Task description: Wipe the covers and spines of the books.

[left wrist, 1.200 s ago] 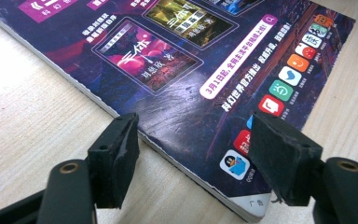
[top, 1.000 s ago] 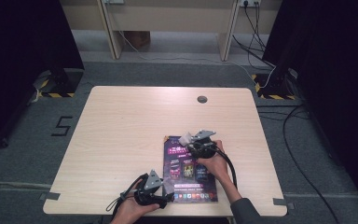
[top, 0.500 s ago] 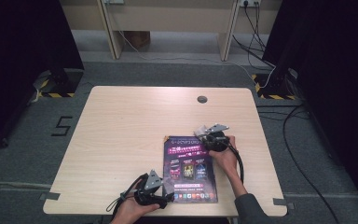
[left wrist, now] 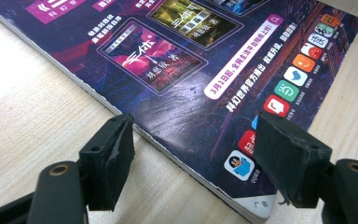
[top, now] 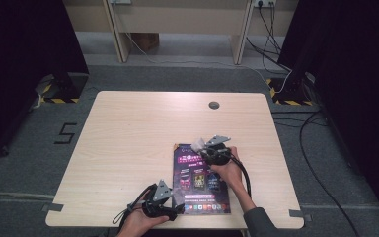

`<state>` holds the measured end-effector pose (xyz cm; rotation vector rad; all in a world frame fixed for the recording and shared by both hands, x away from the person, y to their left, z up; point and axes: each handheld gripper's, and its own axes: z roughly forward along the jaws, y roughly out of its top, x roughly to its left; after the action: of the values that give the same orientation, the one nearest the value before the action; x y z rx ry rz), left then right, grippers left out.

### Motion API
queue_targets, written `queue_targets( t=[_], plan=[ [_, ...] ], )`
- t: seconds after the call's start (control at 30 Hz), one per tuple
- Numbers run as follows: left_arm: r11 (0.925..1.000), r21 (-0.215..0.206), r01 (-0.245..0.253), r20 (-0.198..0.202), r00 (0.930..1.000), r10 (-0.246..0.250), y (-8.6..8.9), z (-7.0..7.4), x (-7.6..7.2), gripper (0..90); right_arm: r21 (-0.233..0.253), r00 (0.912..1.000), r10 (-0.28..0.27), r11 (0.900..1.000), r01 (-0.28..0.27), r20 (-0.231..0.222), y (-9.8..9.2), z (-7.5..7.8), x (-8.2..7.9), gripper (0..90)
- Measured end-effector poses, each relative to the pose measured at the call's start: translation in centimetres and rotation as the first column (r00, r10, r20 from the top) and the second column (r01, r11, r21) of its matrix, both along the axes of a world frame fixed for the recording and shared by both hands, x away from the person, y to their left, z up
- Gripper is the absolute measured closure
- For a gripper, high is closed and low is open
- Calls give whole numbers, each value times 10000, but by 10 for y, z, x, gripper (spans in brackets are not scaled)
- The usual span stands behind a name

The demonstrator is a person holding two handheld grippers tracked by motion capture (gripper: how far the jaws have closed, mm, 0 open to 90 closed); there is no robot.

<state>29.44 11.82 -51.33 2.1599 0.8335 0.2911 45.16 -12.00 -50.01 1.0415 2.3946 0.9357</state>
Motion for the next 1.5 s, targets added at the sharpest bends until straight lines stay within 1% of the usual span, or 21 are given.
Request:
queue_targets(
  t=[0.07, 0.17, 0.23, 0.3, 0.33, 0.37, 0.4, 0.43, 0.6, 0.7, 0.73, 0.8, 0.87, 0.93, 1.07, 1.17, 1.23, 1.3, 1.37, 1.43, 1.5],
  plan=[
    [10000, 4, -1, -11, 10000, 1, 0, 0, 0, 284, 59, 9992, -406, 9992, 405, 53, -11, 0, 5, 731],
    [10000, -6, -4, 5, 10000, 4, 0, 0, 0, 285, 2, 9944, -1044, 9945, 1044, 143, -26, 0, 9, 718],
    [10000, -1, -3, 5, 10000, 3, 0, 0, 0, 284, 63, 9919, -1261, 9920, 1261, 136, -34, 0, 12, 719],
    [10000, -1, 1, 4, 10000, -1, 0, 0, 0, 284, -138, 9896, -1431, 9896, 1433, 157, -39, 1, 13, 701],
    [10000, -4, -2, 2, 10000, 2, 0, 0, 0, 284, -100, 9885, -1505, 9885, 1506, 143, -42, 0, 15, 701],
    [10000, -3, -4, 0, 10000, 4, 0, 0, 0, 284, 143, 9874, -1584, 9873, 1584, -12, -44, 0, 15, 705],
    [10000, -3, -4, 1, 10000, 4, 0, 0, 0, 284, 319, 9873, -1585, 9868, 1586, -67, -46, -1, 16, 707],
    [10000, 8, -6, -4, 10000, 6, 0, 0, 0, 283, 365, 9876, -1568, 9869, 1570, -91, -47, -1, 16, 709],
    [10000, 20, -11, -12, 10000, 11, 0, 0, 0, 278, 81, 9887, -1498, 9887, 1497, 27, -43, 0, 15, 731],
    [10000, 6, -10, -27, 10000, 10, 0, 0, 1, 278, -144, 9912, -1319, 9911, 1321, 130, -39, 2, 13, 734],
    [10000, -1, -8, -26, 10000, 8, 0, 0, 1, 278, -187, 9924, -1219, 9923, 1222, 163, -37, 2, 12, 738],
    [10000, 11, -6, -27, 10000, 6, 0, 0, 1, 278, 6, 9957, -926, 9957, 926, -34, -30, 2, 9, 740],
    [10000, 22, 7, -31, 10000, -7, 0, 0, 1, 278, -106, 9985, -554, 9984, 554, 39, -20, 1, 5, 740],
    [10000, 34, -5, -11, 10000, 5, 0, 0, 0, 278, -74, 9998, -212, 9997, 213, 34, -10, 1, 2, 739],
    [10000, 23, -2, -22, 10000, 2, 0, 0, 1, 278, 183, 9992, 405, 9990, -404, -59, 8, 0, -6, 722],
    [10000, 26, -10, -11, 10000, 10, 0, 0, 0, 278, 118, 9970, 768, 9970, -768, 17, 19, -1, -10, 719],
    [10000, 19, -10, -19, 10000, 10, 0, 0, 0, 278, 45, 9962, 876, 9961, -876, 38, 23, -1, -12, 719],
    [10000, -2, -25, -38, 10000, 25, 0, 0, 1, 278, -47, 9960, 891, 9960, -891, 33, 23, 0, -11, 720],
    [10000, -14, -40, -41, 10000, 40, 0, 0, 0, 278, -56, 9973, 732, 9973, -731, 58, 21, 0, -9, 722],
    [10000, -11, -54, -25, 10000, 54, 0, 0, 0, 278, -373, 9990, 372, 9986, -362, 256, 14, 0, -3, 717],
    [10000, -2, -45, -17, 10000, 45, 0, 0, 0, 278, -287, 9998, -108, 9995, 114, 191, 3, 0, 1, 717]
  ],
)
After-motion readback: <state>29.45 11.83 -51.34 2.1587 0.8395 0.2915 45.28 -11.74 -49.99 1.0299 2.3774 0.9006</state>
